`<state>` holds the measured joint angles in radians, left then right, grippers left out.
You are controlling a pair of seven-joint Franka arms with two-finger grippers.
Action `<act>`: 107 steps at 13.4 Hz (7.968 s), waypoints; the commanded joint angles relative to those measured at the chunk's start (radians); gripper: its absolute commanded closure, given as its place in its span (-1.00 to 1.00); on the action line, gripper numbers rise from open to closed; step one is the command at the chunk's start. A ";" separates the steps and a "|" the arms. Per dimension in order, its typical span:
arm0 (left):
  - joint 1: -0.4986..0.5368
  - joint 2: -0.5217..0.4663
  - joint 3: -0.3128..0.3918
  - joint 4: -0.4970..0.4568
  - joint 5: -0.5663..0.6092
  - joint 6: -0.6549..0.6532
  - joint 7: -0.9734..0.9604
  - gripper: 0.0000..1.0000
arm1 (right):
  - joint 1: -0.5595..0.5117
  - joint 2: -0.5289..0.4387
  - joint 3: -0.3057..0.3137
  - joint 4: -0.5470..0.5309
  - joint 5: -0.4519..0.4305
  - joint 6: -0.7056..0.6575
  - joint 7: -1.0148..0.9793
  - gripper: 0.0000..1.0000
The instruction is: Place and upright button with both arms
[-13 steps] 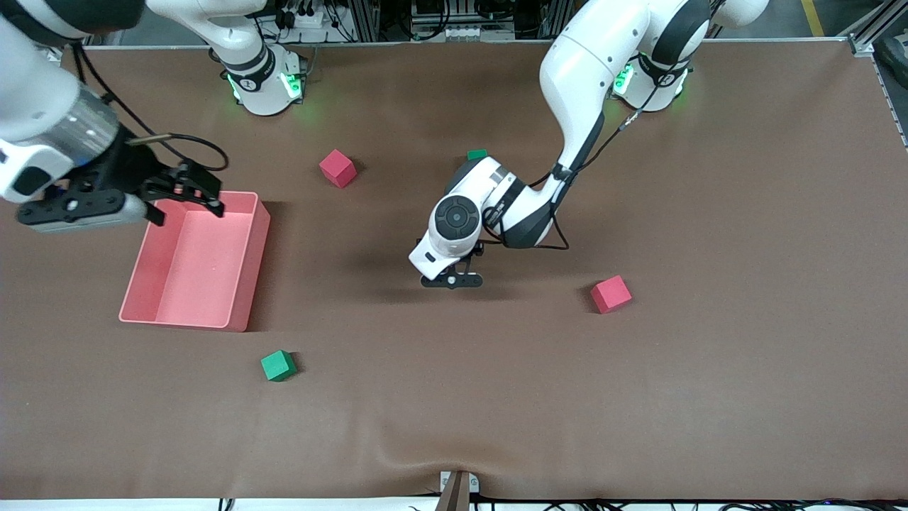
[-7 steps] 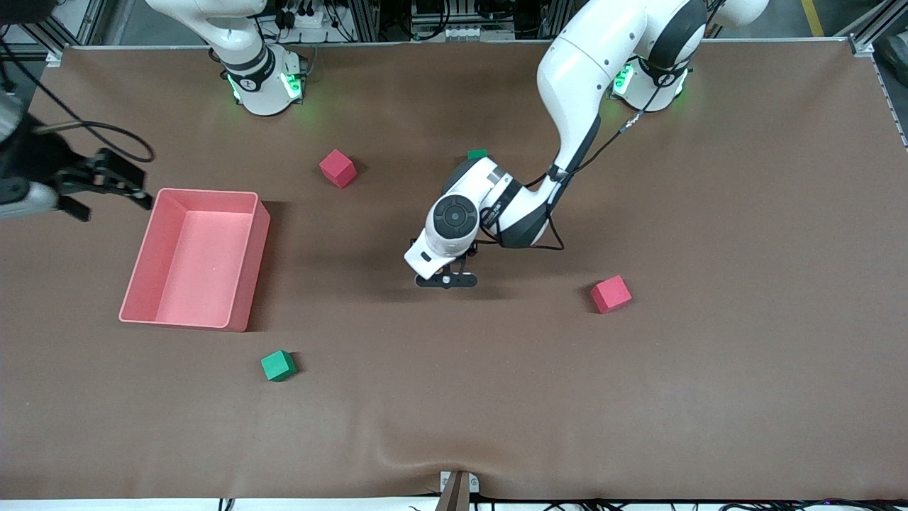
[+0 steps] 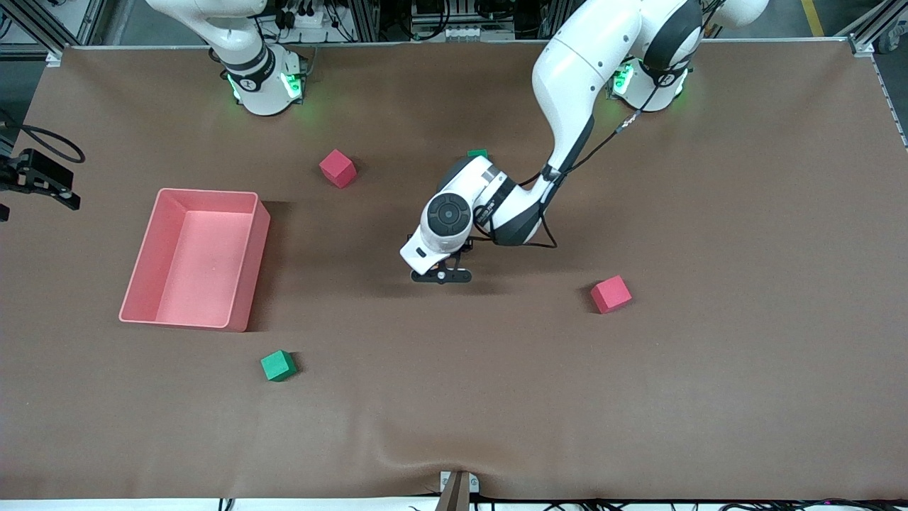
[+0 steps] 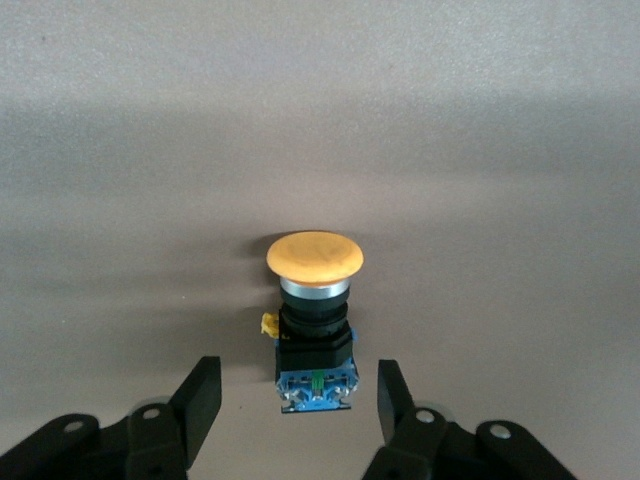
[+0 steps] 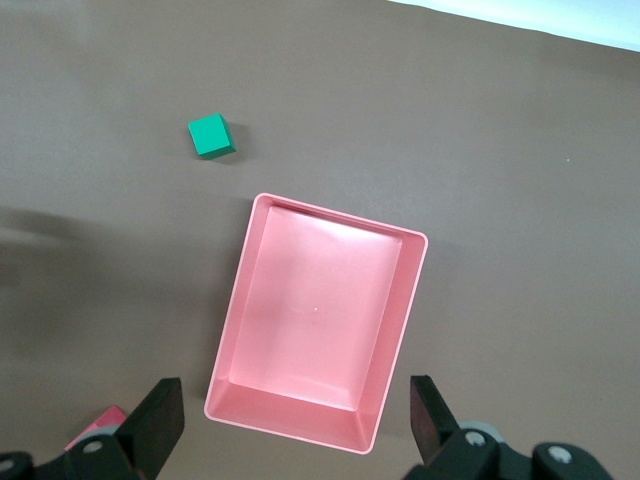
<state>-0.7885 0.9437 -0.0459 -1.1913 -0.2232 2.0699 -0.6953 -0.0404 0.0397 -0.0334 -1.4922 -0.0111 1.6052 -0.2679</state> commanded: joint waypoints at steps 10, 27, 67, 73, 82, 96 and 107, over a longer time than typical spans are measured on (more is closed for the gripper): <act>-0.028 0.046 0.006 0.027 -0.016 0.006 -0.004 -0.19 | -0.004 0.002 0.012 -0.023 -0.004 -0.082 0.016 -1.00; -0.153 -0.011 0.289 0.012 0.096 0.490 -0.173 1.00 | -0.009 0.068 0.010 -0.025 0.108 -0.157 0.024 -1.00; -0.492 0.239 0.425 -0.021 1.180 0.213 -1.399 0.33 | -0.050 0.057 0.009 0.066 0.039 -0.157 0.033 -1.00; -0.491 0.201 0.383 -0.019 1.113 0.211 -1.386 -1.00 | -0.050 0.057 0.009 0.066 0.039 -0.157 0.033 -1.00; -0.479 -0.038 0.319 -0.017 0.676 0.058 -1.220 -1.00 | -0.049 0.057 0.010 0.066 0.039 -0.153 0.033 -1.00; -0.034 -0.523 0.322 -0.016 0.366 -0.346 -0.616 -1.00 | 0.003 0.060 0.018 0.079 0.048 -0.145 0.032 -1.00; 0.478 -0.667 0.229 -0.028 0.228 -0.464 0.113 -1.00 | -0.035 0.057 0.006 0.109 0.043 -0.162 0.090 -1.00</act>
<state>-0.3938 0.3287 0.2638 -1.1870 0.0250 1.6384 -0.6803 -0.0650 0.1034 -0.0341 -1.3961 0.0376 1.4634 -0.2309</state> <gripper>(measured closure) 0.000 0.000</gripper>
